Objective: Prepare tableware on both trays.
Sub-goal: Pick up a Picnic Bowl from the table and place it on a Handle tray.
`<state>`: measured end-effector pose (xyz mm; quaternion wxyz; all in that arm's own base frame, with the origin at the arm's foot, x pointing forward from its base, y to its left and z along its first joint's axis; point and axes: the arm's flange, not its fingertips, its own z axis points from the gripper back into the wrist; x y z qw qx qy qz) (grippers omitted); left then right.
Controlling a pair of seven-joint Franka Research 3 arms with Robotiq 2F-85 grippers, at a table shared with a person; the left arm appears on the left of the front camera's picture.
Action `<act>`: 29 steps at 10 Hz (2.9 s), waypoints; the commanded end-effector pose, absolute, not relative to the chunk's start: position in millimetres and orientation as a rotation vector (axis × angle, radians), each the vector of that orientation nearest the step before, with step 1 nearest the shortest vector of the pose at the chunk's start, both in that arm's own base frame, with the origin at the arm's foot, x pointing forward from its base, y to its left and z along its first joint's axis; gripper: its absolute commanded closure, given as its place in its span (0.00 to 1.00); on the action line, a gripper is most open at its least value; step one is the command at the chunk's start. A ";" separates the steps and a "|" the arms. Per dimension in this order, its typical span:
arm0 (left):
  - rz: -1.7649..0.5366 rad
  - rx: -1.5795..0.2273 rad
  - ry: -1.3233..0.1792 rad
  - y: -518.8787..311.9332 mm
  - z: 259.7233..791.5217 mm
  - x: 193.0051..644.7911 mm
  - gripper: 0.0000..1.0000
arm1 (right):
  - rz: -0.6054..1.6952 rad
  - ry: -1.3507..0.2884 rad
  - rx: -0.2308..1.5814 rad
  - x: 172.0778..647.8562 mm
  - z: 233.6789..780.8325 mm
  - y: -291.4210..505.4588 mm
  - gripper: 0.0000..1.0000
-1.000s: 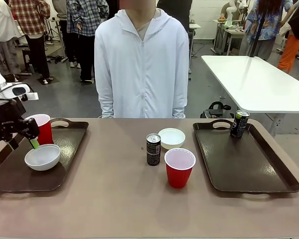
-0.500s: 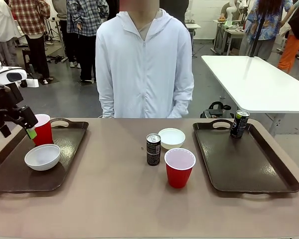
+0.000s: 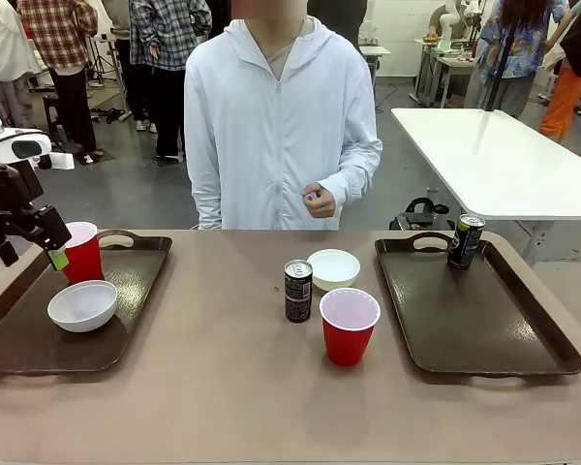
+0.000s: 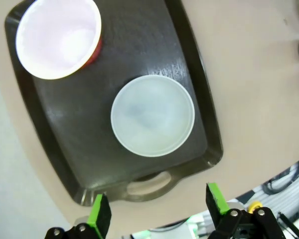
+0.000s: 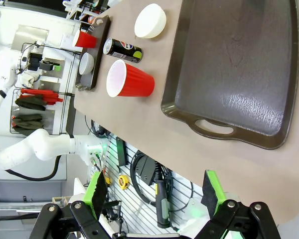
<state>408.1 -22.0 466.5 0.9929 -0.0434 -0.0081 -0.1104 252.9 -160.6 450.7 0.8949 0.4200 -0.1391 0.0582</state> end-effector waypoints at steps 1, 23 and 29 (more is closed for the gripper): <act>-0.217 -0.099 -0.020 -23.3 465.6 408.4 0.00 | 0.123 -0.288 0.873 252.9 450.3 -160.7 0.00; 0.056 -0.996 -0.205 194.1 531.9 380.7 0.00 | 0.293 0.015 0.319 248.2 525.9 32.2 0.00; 0.056 -0.996 -0.205 194.1 531.9 380.7 0.00 | 0.235 -0.008 0.333 245.7 517.5 24.6 0.00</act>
